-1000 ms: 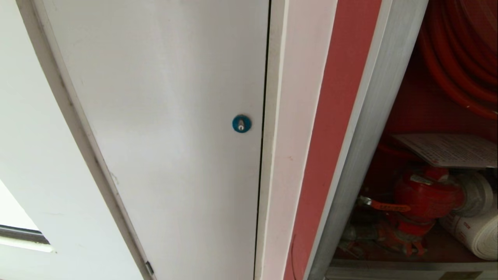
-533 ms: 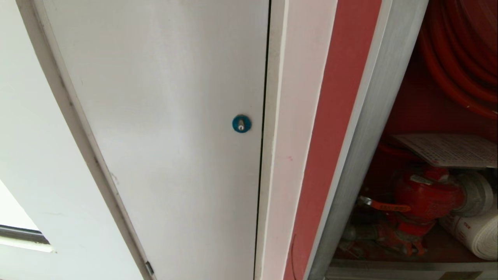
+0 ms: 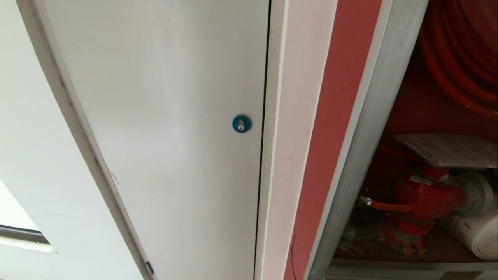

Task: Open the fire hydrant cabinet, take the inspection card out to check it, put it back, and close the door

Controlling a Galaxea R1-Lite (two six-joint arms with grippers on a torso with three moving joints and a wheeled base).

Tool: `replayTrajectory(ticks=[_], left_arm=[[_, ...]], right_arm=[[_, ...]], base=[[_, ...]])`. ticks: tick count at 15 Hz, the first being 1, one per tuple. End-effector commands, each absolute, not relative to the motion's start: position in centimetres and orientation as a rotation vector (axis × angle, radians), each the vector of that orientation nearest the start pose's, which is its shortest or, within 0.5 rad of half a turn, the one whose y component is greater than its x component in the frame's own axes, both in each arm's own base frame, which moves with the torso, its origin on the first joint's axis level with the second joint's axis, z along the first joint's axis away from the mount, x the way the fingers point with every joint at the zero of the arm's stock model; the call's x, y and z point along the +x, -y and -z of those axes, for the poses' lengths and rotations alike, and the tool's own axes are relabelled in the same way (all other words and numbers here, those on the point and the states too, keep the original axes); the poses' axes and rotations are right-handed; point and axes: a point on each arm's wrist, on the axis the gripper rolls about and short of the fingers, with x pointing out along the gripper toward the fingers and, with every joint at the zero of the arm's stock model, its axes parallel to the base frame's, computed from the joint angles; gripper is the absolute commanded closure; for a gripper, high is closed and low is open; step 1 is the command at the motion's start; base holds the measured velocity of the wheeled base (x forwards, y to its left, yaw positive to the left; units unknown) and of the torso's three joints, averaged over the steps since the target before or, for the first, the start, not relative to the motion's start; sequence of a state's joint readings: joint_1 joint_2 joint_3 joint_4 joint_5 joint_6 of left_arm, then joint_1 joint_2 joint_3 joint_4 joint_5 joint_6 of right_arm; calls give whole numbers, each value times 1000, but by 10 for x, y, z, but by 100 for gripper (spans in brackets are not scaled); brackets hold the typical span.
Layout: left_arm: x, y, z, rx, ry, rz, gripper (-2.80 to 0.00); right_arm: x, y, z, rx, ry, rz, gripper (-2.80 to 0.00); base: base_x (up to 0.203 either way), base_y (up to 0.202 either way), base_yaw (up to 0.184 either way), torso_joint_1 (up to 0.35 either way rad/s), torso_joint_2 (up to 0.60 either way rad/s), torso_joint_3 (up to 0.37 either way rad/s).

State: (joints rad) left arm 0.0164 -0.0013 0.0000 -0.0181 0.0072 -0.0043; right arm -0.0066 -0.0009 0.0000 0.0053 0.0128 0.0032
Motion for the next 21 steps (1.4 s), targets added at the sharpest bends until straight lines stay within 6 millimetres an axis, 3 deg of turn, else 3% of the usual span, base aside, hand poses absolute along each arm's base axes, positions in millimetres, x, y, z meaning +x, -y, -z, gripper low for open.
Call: replayTrajectory(ticks=[1, 8, 15, 21], left_arm=[[-22, 0, -76, -5, 12, -25, 0], [-22, 0, -76, -5, 12, -25, 0], [-22, 0, -76, -5, 12, -25, 0], [-22, 0, -76, -5, 12, -25, 0]], right_arm=[[-23, 0, -75, 3, -6, -9, 0], [-25, 0, -77, 2, -27, -5, 0], [-36, 1, -112, -44, 7, 48, 0], [-34, 2, -123, -210, -11, 103, 0]], base=[[0, 0, 0, 0, 0, 0], [0, 0, 0, 0, 0, 0], [0, 0, 0, 0, 0, 0], [0, 0, 0, 0, 0, 0]])
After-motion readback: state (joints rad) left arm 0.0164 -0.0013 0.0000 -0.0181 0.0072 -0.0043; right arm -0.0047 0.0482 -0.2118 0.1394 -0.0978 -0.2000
